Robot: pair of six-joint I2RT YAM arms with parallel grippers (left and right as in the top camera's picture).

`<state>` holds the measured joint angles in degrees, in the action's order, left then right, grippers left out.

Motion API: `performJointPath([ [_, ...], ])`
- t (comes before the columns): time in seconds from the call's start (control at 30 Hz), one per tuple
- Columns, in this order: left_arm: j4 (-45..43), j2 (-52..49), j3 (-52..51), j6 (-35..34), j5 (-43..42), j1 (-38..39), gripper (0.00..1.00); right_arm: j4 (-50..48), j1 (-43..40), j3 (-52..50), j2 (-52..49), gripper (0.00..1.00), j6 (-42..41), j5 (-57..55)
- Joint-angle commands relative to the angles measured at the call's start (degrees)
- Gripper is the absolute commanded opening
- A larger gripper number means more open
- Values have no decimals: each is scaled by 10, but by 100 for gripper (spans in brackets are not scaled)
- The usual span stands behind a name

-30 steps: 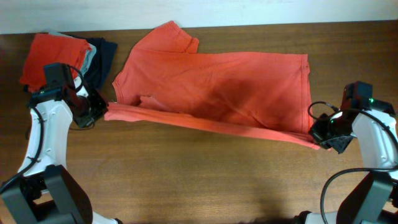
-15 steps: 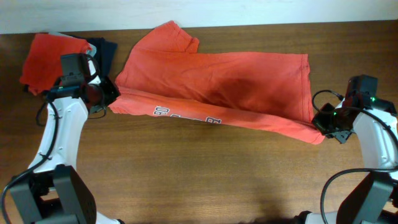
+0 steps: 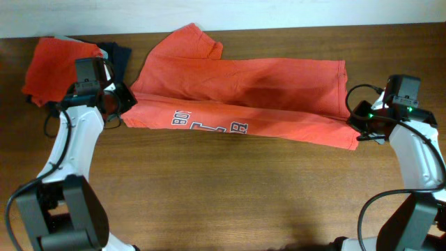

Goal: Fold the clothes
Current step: 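Lift the bottom half and fold it upward toward the collar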

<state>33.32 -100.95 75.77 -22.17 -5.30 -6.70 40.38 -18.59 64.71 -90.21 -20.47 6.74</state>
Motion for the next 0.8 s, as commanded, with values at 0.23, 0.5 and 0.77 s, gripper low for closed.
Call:
performJointPath([
  [0.23,-45,-50,15,-5,56,-9,1,-28,19,11,-55,4,12,-44],
  [0.5,-68,-77,15,-5,56,-9,1,-71,28,11,-93,4,24,-45],
  [0.77,-81,-102,15,-5,56,-9,1,-107,29,11,-115,4,31,-45],
])
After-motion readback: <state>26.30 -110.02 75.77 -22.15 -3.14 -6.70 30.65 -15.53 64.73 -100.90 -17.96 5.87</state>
